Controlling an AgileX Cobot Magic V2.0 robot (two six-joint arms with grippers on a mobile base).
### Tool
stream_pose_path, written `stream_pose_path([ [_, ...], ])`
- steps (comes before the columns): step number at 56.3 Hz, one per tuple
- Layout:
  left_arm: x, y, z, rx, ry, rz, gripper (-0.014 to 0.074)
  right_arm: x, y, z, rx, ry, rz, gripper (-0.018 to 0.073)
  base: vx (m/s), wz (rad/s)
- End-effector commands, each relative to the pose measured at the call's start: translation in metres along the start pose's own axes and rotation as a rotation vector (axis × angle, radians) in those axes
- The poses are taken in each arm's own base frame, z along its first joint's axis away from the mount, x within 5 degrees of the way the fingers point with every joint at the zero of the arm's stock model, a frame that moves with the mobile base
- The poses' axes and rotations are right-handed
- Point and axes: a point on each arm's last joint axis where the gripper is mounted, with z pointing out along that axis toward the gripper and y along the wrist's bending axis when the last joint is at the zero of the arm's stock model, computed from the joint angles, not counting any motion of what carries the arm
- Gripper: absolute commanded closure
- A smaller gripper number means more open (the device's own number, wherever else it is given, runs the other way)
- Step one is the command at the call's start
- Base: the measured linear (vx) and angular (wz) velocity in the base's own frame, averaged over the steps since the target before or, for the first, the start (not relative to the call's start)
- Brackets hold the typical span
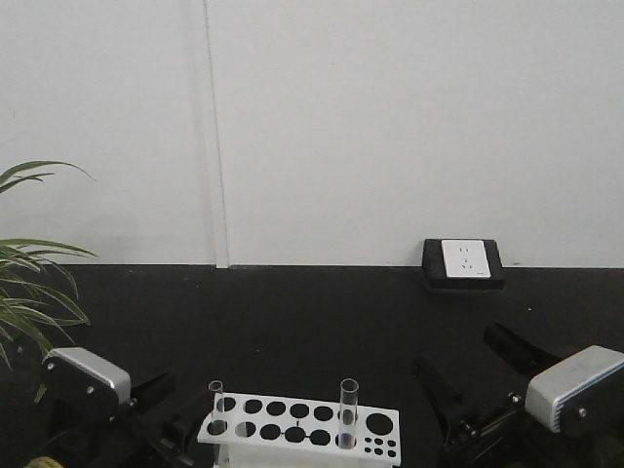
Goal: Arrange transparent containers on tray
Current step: 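Lower both grippers onto the two clear tubes in the rack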
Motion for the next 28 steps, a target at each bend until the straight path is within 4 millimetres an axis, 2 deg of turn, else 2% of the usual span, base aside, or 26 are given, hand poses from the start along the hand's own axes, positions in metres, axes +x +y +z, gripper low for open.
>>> stream_pose_path([
  [1,-0.024,-0.002,0.011,0.025,-0.145,-0.033,0.0157,-0.021,-0.001,0.002,-0.001,-0.139,-0.009,-0.0026,0.00,0.00],
  [13,-0.020,-0.003,0.032,0.056,-0.138,-0.027,0.0157,-0.021,-0.001,0.002,0.002,-0.140,-0.009,-0.0026,0.00,0.00],
  [28,-0.004,-0.003,0.044,0.071,-0.132,-0.042,0.0157,-0.021,-0.001,0.002,0.002,-0.136,-0.009,-0.0026,0.00,0.00],
])
